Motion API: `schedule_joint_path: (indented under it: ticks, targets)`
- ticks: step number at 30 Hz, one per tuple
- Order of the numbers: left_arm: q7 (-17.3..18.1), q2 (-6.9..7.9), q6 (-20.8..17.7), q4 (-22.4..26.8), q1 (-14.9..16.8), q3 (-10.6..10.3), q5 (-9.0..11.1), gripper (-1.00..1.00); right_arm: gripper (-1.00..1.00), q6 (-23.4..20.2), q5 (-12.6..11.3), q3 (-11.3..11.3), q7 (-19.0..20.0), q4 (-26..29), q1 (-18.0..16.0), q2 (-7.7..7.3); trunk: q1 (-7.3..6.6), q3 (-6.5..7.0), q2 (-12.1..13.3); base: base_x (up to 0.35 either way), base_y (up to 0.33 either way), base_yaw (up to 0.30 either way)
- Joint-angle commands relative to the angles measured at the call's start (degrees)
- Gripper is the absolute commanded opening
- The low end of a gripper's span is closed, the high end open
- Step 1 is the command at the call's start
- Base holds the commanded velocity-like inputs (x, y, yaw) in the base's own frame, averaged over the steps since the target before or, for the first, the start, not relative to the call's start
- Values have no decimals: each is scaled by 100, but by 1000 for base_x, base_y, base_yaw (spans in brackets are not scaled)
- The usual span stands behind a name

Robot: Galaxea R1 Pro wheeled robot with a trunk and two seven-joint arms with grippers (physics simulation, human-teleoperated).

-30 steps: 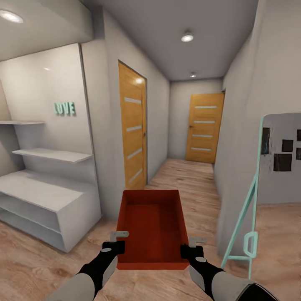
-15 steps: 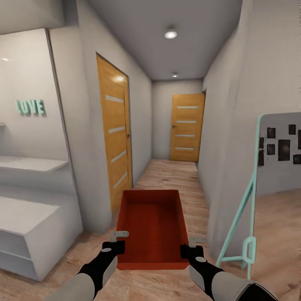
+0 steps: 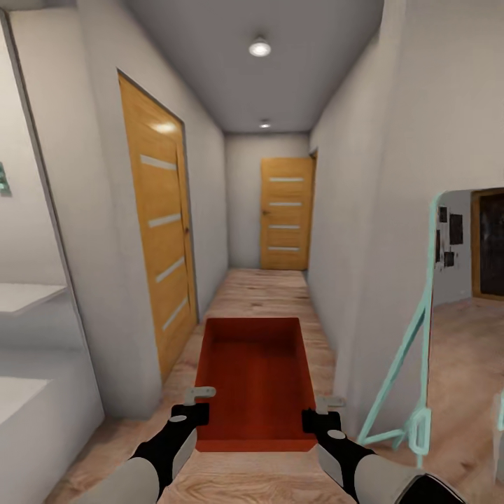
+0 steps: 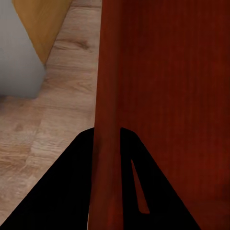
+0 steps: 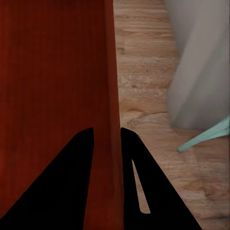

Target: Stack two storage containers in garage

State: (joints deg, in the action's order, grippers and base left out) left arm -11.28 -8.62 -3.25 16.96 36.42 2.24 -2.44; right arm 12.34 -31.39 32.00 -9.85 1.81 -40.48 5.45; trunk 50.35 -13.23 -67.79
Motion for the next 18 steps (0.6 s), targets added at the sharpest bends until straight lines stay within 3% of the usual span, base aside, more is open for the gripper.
schedule_joint_path:
  ticks: [1,18]
  targets:
    - [3,123,-35,0,5,374,217,-100,-100,50,36,-89,35,21,-4,-26,3,-7,-5,313,190,-76]
    - [3,123,-35,0,5,374,217,-100,-100,45,33,-89,35,21,-4,-26,3,-7,-5,313,184,-10]
